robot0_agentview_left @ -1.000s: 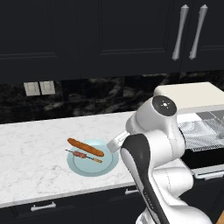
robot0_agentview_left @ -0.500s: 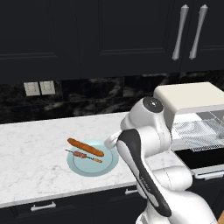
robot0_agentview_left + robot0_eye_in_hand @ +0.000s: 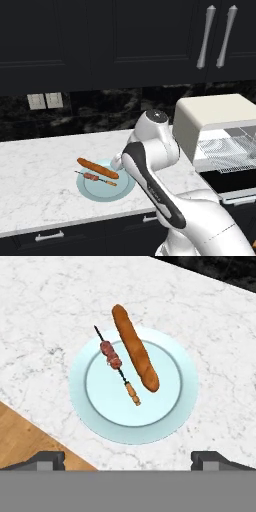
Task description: Pick up the kebab skewer and baguette bread, and place them inside the toaster oven. Close the toaster oven door and start by setting the timer.
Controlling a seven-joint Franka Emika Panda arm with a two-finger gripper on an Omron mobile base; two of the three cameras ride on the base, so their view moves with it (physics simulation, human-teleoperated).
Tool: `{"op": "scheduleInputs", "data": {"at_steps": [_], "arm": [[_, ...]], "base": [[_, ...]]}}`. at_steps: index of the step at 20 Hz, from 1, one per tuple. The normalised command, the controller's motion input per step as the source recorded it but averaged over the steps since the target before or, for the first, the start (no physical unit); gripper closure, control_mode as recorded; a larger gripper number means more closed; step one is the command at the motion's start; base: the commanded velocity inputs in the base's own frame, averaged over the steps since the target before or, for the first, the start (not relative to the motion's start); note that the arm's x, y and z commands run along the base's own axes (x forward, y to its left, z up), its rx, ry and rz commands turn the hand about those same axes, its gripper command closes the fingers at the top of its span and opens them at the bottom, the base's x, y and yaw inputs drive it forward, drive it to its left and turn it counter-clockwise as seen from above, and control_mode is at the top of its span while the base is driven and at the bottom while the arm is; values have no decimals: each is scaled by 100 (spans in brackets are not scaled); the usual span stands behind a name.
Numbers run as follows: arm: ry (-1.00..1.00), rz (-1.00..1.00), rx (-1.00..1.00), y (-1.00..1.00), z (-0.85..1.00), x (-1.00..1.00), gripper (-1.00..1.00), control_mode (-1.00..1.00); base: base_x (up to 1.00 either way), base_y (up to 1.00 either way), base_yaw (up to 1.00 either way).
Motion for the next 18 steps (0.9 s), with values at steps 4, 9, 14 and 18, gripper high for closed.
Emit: {"op": "scheduleInputs", "data": {"at_steps": [4, 9, 14, 18], "arm": [[0, 0, -4, 2, -36, 29, -100, -100], [0, 0, -1, 8, -41, 32, -100, -100], [0, 0, 0, 0, -32, 41, -100, -100], [0, 0, 0, 7, -31, 36, -100, -100]], "base": [[0, 0, 0], [0, 0, 0], [0, 0, 0], [0, 0, 0]]}}
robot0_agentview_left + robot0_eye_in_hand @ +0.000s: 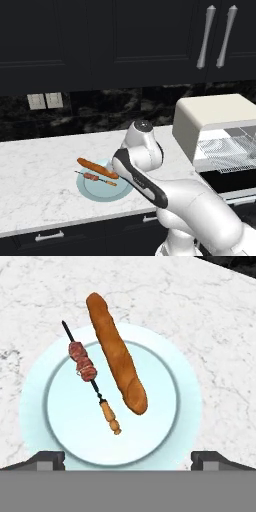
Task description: Pick up the kebab skewer and baguette bread, and place them inside the toaster oven. Close the toaster oven door and start by setting the timer.
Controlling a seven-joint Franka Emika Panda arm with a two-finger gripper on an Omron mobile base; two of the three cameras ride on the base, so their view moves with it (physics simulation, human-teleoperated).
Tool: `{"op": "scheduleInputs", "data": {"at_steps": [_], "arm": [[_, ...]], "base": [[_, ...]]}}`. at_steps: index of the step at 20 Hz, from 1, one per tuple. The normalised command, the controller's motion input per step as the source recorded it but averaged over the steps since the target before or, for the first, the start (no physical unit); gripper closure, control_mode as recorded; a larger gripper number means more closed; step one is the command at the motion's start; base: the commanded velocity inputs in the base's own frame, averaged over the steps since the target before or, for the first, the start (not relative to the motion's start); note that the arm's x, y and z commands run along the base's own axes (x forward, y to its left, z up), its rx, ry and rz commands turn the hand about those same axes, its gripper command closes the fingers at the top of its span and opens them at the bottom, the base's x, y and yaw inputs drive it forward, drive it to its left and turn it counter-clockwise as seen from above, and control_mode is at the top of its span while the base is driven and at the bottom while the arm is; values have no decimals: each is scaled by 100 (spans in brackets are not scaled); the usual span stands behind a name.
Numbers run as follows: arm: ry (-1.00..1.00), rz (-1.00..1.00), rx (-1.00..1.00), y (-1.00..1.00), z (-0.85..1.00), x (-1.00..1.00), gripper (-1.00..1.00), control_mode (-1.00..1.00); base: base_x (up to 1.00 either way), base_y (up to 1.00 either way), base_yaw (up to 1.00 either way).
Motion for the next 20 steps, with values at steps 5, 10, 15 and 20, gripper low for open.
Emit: {"op": "scheduleInputs", "data": {"at_steps": [5, 10, 15, 20], "arm": [[0, 0, 0, 18, -37, 39, -100, -100], [1, 0, -1, 0, -23, 53, -100, -100], [2, 0, 0, 32, -17, 15, -100, -100], [1, 0, 0, 46, -9, 0, -100, -100]], "base": [[0, 0, 0], [0, 0, 0], [0, 0, 0], [0, 0, 0]]}}
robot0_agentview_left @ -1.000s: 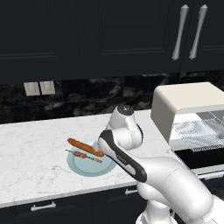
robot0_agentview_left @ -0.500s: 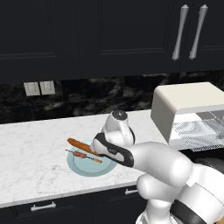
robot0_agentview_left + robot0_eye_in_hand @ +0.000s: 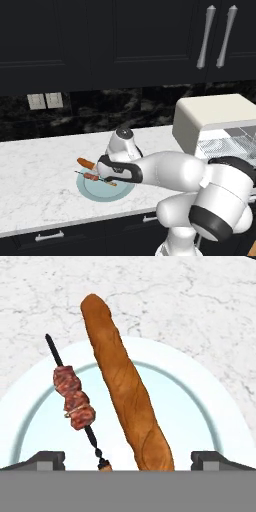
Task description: Pick up the kebab skewer and baguette bread, and place them inside the toaster oven. Close the toaster oven door and start by setting the timer.
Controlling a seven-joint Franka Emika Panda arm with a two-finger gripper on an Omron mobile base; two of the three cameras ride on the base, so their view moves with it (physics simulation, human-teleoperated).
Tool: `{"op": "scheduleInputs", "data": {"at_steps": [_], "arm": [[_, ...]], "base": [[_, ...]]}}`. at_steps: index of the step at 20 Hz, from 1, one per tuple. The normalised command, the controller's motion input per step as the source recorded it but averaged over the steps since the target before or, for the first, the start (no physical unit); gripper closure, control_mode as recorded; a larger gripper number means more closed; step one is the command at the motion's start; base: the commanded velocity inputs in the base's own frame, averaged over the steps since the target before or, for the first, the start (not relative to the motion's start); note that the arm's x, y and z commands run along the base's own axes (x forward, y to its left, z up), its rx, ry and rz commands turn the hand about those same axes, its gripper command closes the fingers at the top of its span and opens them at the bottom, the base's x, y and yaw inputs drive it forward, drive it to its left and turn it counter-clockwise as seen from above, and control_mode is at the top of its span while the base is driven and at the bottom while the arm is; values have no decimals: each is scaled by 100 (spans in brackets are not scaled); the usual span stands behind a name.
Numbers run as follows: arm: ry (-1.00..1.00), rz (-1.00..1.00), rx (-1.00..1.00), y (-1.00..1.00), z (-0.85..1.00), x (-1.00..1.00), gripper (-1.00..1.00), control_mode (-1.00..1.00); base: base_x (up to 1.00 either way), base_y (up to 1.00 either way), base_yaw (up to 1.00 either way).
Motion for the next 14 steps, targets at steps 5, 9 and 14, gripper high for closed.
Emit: {"op": "scheduleInputs", "data": {"at_steps": [5, 9, 14], "arm": [[1, 0, 0, 15, -22, 8, -100, -100], [0, 0, 0, 7, -11, 12, -100, -100], [0, 0, 0, 2, -2, 3, -100, -100]], "base": [[0, 0, 0], [0, 0, 0], [0, 0, 0]]}}
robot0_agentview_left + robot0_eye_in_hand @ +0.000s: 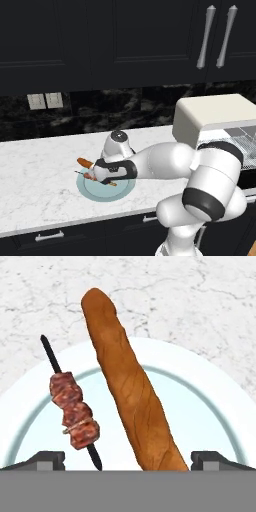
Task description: Pick up the kebab skewer and baguette bread, and place them inside the toaster oven. Close the toaster oven door and start by setting the timer.
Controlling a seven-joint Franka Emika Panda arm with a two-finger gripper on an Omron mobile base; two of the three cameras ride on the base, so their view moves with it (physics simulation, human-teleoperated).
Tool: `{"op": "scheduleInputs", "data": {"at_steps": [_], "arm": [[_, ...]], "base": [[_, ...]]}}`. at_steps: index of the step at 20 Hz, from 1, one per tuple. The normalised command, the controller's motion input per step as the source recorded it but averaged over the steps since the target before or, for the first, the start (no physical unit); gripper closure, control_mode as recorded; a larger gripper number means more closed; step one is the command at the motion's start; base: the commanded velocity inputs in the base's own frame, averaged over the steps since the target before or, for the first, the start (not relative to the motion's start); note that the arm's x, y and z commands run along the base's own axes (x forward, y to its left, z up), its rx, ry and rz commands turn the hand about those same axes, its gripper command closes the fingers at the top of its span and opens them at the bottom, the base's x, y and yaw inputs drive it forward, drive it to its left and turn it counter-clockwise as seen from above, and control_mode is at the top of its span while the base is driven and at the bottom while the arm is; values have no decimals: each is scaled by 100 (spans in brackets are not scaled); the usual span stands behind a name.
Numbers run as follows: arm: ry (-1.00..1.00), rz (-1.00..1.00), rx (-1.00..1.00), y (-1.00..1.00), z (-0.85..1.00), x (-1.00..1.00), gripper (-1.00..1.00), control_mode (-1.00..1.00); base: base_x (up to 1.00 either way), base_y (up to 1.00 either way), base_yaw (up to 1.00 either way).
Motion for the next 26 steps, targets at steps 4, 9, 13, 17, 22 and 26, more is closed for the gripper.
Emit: {"op": "scheduleInputs", "data": {"at_steps": [4, 9, 13, 17, 22, 26], "arm": [[1, 0, -2, -9, 0, 0, -100, -100], [5, 2, -4, -25, -3, 0, -100, -100], [4, 7, -3, -25, -8, 0, -100, -100], [3, 9, -2, -9, -21, 5, -100, -100], [2, 10, -3, 0, -38, 1, -100, -100], [0, 12, -4, -15, -26, 6, -100, -100]], "base": [[0, 0, 0], [0, 0, 0], [0, 0, 0], [0, 0, 0], [0, 0, 0], [0, 0, 0]]}}
